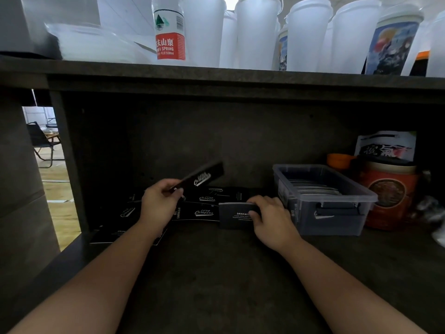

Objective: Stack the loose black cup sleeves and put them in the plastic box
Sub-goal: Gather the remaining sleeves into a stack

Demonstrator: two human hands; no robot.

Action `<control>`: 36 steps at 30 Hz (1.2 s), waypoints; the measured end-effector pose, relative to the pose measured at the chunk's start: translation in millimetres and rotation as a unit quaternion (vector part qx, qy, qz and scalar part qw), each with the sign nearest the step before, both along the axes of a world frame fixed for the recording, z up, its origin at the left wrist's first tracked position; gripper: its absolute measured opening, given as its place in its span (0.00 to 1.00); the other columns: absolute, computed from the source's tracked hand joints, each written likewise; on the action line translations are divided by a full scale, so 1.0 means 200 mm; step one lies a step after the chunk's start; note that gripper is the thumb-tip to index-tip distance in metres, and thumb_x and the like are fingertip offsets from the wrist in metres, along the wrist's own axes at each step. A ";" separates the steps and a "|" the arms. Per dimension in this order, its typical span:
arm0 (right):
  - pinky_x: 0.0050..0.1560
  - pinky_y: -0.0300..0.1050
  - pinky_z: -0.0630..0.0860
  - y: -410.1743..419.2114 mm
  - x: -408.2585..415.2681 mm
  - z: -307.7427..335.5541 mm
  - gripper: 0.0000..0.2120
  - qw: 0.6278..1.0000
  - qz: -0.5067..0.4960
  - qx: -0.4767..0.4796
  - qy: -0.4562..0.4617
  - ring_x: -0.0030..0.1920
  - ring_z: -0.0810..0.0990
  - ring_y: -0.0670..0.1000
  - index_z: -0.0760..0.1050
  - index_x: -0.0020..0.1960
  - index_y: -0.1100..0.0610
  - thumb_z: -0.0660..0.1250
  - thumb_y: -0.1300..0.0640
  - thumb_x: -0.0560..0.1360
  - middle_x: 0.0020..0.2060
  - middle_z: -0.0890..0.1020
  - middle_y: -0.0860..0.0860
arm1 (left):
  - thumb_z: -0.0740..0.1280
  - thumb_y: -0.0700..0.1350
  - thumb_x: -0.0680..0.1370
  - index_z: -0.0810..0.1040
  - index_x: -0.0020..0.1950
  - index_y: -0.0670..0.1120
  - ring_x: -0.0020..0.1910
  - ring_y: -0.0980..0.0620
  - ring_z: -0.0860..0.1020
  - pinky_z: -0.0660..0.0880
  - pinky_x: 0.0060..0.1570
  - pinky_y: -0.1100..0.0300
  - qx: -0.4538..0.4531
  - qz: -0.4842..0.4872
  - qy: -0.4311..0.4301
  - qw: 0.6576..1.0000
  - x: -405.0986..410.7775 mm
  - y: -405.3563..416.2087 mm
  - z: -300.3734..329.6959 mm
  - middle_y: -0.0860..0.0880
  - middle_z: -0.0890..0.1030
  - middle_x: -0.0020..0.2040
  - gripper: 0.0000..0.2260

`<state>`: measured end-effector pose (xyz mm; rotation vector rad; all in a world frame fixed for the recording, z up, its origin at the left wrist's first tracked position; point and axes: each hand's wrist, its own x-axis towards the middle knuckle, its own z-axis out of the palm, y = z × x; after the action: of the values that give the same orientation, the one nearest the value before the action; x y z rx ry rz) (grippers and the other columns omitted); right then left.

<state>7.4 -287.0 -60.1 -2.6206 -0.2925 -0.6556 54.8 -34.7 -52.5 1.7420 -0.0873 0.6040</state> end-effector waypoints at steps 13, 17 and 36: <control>0.58 0.49 0.71 -0.02 0.01 0.00 0.15 0.987 0.030 0.157 0.011 0.58 0.72 0.47 0.64 0.69 0.45 0.53 0.49 0.83 0.54 0.76 0.47 | 0.77 0.38 0.69 0.78 0.52 0.57 0.40 0.55 0.83 0.78 0.44 0.62 0.135 -0.143 0.051 0.979 -0.06 -0.07 -0.01 0.47 0.83 0.40 0.19; 0.62 0.50 0.70 -0.01 0.01 0.00 0.16 0.993 0.031 0.117 -0.003 0.60 0.69 0.46 0.67 0.66 0.47 0.61 0.48 0.80 0.54 0.77 0.46 | 0.75 0.37 0.71 0.69 0.58 0.61 0.41 0.57 0.82 0.80 0.46 0.62 0.150 -0.106 -0.021 0.983 -0.08 -0.23 -0.04 0.52 0.80 0.45 0.26; 0.63 0.54 0.55 0.04 -0.03 0.01 0.17 1.000 0.006 0.019 -0.001 0.63 0.65 0.47 0.69 0.61 0.40 0.60 0.60 0.78 0.57 0.73 0.41 | 0.57 0.71 0.74 0.58 0.78 0.56 0.77 0.47 0.53 0.52 0.72 0.48 0.544 -0.005 0.173 0.821 0.05 0.02 -0.09 0.54 0.58 0.78 0.36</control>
<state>1.2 -278.2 -58.9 -2.5807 -0.2931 -0.6537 64.1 -30.3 -70.8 2.9389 -0.2148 0.1789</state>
